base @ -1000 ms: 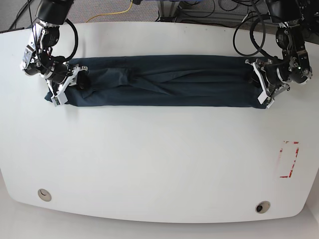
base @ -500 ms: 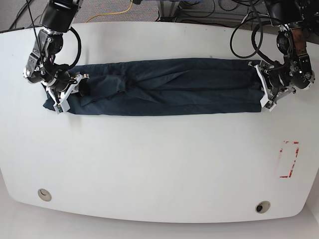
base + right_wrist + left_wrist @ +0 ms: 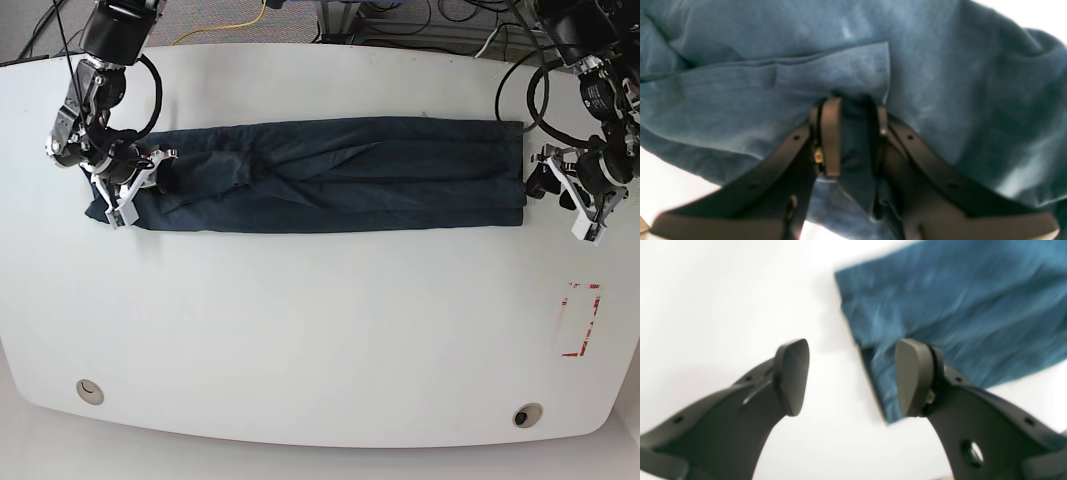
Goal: Layout the t-shirt on the table in an organized manner, then fold the t-shirt properly
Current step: 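Pinch the strip ends with both grippers and pull them apart to flatten, then release the strip end with the left gripper and regrasp it inward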
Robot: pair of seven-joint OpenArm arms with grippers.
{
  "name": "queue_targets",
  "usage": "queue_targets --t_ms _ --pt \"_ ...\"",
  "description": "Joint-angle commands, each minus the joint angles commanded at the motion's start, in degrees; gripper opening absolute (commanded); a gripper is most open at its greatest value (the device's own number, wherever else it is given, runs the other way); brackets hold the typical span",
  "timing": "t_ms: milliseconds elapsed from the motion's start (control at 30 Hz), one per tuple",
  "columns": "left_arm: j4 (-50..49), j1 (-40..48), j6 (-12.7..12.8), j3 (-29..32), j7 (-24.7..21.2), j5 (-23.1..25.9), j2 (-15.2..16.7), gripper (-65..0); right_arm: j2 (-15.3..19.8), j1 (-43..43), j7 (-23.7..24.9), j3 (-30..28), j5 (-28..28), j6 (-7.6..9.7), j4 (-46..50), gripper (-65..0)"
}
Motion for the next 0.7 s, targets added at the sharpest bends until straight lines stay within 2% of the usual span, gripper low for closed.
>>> queue_targets --t_ms 200,367,567,700 --pt "-7.5 -1.5 0.0 -0.3 -0.8 -0.4 -0.1 -26.8 0.0 0.0 0.0 0.0 0.0 0.00 0.0 -51.0" --pt "-12.3 -1.5 0.0 0.0 -3.8 -0.4 -0.1 -26.8 0.0 -0.1 0.0 0.0 0.0 0.00 0.0 -51.0" --pt "-16.1 -1.5 0.0 0.2 -4.1 -0.5 0.1 -26.8 0.0 -0.1 0.1 0.0 0.0 0.00 0.0 -51.0" --pt "-17.3 -1.6 0.0 2.4 -4.1 -0.6 0.3 -26.8 -0.4 -0.1 0.1 0.0 0.0 0.00 0.0 -51.0"
